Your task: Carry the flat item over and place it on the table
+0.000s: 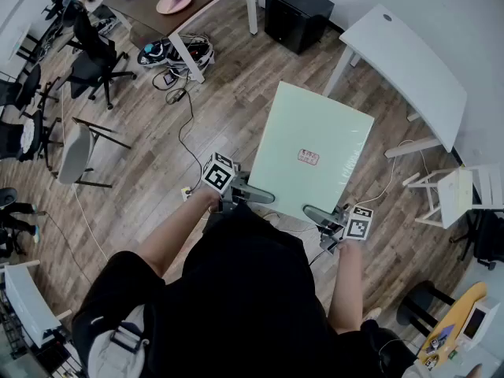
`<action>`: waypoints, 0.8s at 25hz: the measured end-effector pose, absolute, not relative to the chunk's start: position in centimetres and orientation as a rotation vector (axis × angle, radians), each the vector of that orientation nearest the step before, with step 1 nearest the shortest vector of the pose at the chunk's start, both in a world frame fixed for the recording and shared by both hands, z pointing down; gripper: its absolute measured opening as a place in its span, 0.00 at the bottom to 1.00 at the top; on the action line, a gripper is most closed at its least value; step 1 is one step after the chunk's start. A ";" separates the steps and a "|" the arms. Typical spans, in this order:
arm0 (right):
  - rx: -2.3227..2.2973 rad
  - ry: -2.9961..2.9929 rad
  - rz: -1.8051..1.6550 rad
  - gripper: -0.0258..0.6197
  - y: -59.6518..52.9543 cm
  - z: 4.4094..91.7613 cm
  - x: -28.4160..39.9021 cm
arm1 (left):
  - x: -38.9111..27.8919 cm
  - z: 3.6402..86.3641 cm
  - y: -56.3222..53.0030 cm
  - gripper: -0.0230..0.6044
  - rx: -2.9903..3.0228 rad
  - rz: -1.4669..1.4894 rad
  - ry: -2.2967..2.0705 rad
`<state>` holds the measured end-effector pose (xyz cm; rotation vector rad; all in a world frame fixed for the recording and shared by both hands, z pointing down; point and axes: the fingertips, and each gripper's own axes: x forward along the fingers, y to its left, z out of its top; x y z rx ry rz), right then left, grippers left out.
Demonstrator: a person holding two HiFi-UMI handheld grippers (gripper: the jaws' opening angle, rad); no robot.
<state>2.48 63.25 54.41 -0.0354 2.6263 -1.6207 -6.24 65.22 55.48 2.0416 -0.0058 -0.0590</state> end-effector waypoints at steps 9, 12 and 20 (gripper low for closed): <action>-0.066 2.593 -1.599 0.51 60.6 55.3 4.5 | -4.3 56.5 62.3 0.52 2.047 -0.032 0.032; -0.081 2.594 -1.579 0.51 59.0 54.9 5.6 | -3.1 56.2 60.5 0.52 2.061 -0.039 0.046; -0.141 2.555 -1.577 0.51 56.4 55.4 6.9 | -1.8 56.9 58.0 0.52 2.039 -0.049 0.058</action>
